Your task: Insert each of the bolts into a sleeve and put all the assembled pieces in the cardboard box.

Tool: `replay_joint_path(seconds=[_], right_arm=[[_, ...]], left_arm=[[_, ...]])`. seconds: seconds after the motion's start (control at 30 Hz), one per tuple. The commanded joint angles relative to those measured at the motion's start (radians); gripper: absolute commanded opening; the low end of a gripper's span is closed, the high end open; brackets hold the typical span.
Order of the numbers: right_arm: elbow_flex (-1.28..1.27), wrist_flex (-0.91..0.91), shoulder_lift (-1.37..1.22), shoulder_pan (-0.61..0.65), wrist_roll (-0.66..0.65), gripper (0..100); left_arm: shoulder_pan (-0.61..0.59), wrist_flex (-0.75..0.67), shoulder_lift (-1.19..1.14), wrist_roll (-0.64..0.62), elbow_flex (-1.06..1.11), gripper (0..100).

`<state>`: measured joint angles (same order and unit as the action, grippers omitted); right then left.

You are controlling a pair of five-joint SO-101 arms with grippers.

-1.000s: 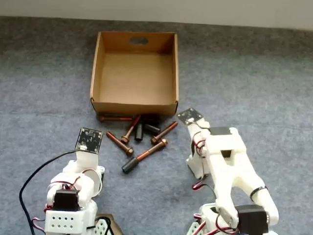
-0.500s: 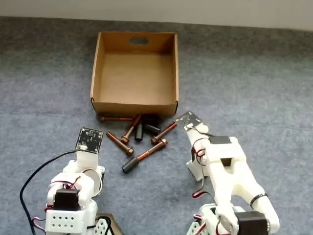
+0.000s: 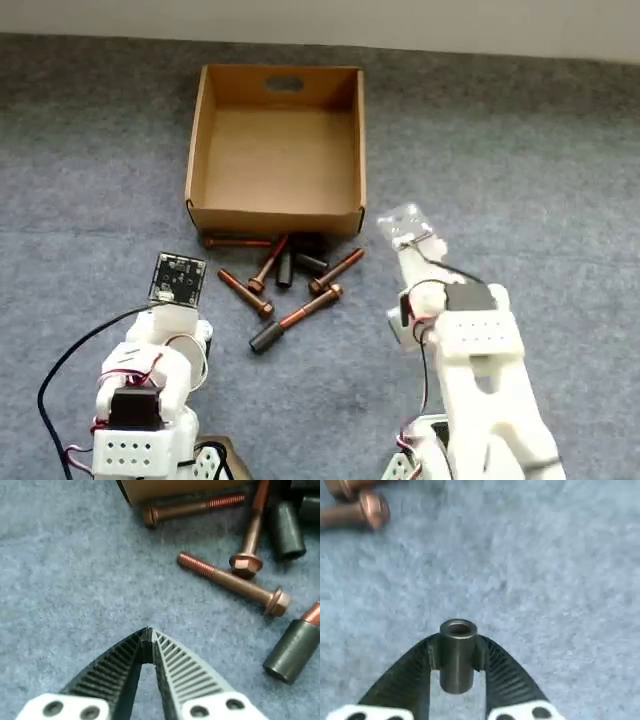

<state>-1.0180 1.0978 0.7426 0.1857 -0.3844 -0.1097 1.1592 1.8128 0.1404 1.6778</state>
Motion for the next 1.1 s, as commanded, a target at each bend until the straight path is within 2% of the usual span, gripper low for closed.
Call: replay_joint_path(seconds=[0.0, 0.1, 0.17, 0.3, 0.37, 0.47, 0.57, 0.67, 0.8, 0.93, 1.07], right_arm=[[0.056, 0.042, 0.272, 0.048, 0.072, 0.5], [0.051, 0.053, 0.412, 0.088, 0.097, 0.5], [0.051, 0.051, 0.464, 0.102, 0.117, 0.5], [0.053, 0.025, 0.476, 0.145, 0.17, 0.5], [0.051, -0.007, 0.467, 0.165, 0.209, 0.5], [0.051, -0.038, 0.444, 0.188, 0.262, 0.5], [0.05, -0.039, 0.43, 0.202, 0.299, 0.5], [0.047, -0.036, 0.437, 0.2, 0.299, 0.5], [-0.024, -0.079, 0.475, 0.196, 0.299, 0.5], [-0.127, -0.14, 0.529, 0.196, 0.299, 0.5], [-0.2, -0.165, 0.596, 0.196, 0.305, 0.5]], left_arm=[[-0.051, -0.121, 0.01, 0.046, -0.001, 1], [-0.116, -0.227, 0.01, 0.184, -0.03, 1], [-0.15, -0.267, 0.01, 0.232, -0.047, 1], [-0.147, -0.255, 0.008, 0.204, -0.116, 2], [-0.116, -0.198, 0.008, 0.157, -0.186, 6], [-0.056, -0.123, -0.03, 0.152, -0.325, 16], [0.012, -0.094, -0.216, 0.153, -0.432, 17], [0.076, -0.091, -0.504, 0.155, -0.535, 17], [0.117, -0.097, -0.823, 0.152, -0.645, 17], [0.145, -0.103, -1.003, 0.15, -0.734, 17], [0.15, -0.17, -1.138, 0.155, -0.786, 18]])
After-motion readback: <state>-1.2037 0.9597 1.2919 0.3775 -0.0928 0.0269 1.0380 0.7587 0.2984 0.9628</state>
